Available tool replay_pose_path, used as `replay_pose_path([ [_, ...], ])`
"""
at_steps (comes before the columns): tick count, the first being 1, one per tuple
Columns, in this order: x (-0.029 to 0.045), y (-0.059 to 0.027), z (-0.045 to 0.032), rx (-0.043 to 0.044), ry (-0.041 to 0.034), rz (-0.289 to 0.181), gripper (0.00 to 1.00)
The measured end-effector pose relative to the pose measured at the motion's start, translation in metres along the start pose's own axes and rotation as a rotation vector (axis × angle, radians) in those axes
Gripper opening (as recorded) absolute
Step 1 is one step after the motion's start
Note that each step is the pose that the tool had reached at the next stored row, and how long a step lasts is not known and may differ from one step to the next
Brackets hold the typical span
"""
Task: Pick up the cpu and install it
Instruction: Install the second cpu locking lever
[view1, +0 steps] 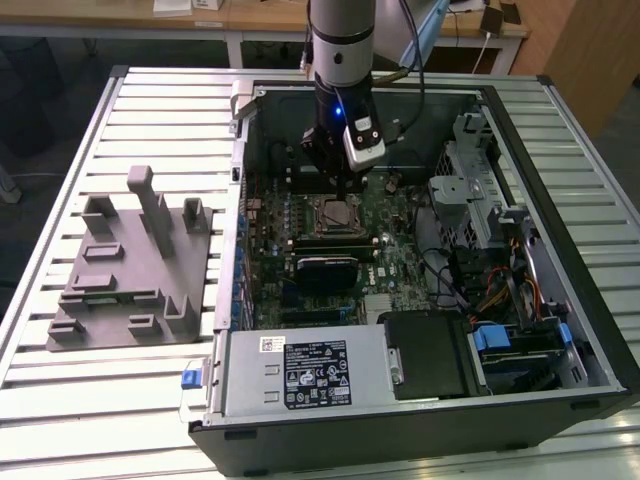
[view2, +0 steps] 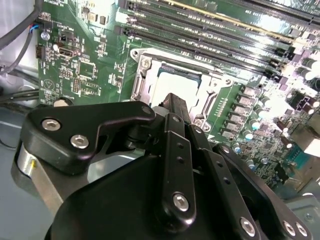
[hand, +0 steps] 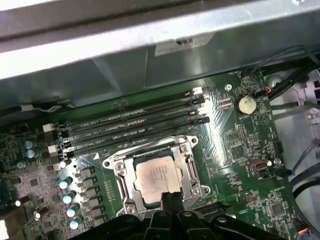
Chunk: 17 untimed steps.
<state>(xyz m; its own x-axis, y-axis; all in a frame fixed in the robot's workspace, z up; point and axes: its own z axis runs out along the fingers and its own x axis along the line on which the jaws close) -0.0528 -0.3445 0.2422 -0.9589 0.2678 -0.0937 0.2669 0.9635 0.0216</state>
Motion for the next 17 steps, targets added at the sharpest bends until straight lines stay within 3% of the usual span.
replay_pose_path([
  [17,-0.0066,-0.0241,0.0007,0.0000,0.0000,0.000,0.11],
])
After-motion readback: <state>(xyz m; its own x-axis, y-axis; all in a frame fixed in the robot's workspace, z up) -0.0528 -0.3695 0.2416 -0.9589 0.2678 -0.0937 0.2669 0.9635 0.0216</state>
